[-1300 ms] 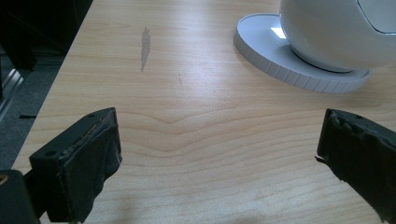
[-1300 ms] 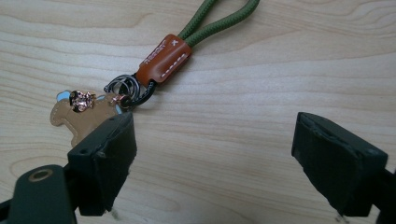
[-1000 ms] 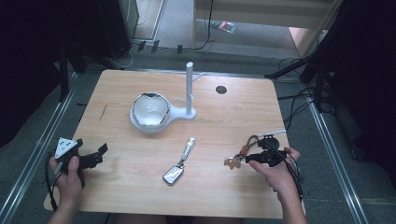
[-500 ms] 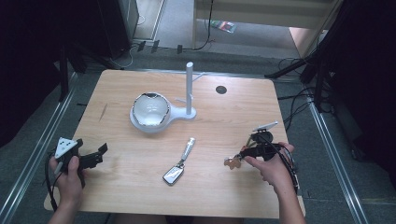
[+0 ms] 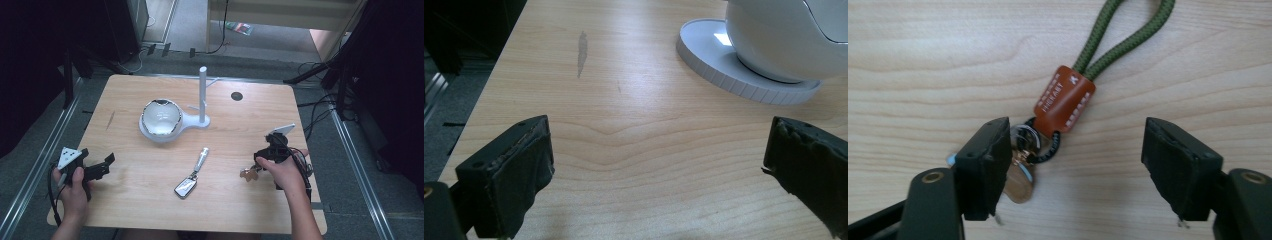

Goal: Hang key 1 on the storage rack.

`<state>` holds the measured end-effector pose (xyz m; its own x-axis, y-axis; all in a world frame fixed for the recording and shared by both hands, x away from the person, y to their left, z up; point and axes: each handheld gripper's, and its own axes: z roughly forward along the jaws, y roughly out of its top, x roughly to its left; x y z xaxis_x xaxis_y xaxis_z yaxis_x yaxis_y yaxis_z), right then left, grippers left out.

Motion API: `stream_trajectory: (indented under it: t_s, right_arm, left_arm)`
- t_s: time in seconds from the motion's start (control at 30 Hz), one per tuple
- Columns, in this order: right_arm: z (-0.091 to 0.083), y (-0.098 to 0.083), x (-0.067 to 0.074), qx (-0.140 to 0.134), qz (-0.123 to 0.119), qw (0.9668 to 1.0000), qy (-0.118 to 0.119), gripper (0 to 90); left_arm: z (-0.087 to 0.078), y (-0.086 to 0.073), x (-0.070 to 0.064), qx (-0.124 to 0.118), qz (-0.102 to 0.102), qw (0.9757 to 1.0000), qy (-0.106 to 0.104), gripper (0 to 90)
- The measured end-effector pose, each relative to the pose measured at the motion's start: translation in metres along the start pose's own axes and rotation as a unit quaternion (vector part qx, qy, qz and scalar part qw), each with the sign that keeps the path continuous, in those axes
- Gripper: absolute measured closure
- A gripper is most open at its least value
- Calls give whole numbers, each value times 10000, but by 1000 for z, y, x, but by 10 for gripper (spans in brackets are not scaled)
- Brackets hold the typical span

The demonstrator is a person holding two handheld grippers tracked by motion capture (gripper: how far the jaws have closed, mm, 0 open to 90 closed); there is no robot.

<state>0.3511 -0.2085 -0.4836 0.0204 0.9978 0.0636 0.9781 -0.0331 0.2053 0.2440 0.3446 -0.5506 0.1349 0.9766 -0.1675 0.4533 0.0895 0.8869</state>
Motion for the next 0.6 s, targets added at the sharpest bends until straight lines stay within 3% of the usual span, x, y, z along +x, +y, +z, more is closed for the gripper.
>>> stream_trajectory:
  t_s: [0.17, 0.33, 0.6]
  right_arm:
    - [3, 6, 3, 227, 139, 9996, -20, 336]
    - [11, 12, 3, 483, 361, 9982, -58, 442]
    - [17, 18, 7, 549, 511, 9971, 81, 472]
  left_arm:
    - [0, 0, 0, 7, 10, 10000, 13, 1]
    - [0, 0, 0, 11, 14, 10000, 8, 1]
    - [0, 0, 0, 16, 9, 10000, 2, 1]
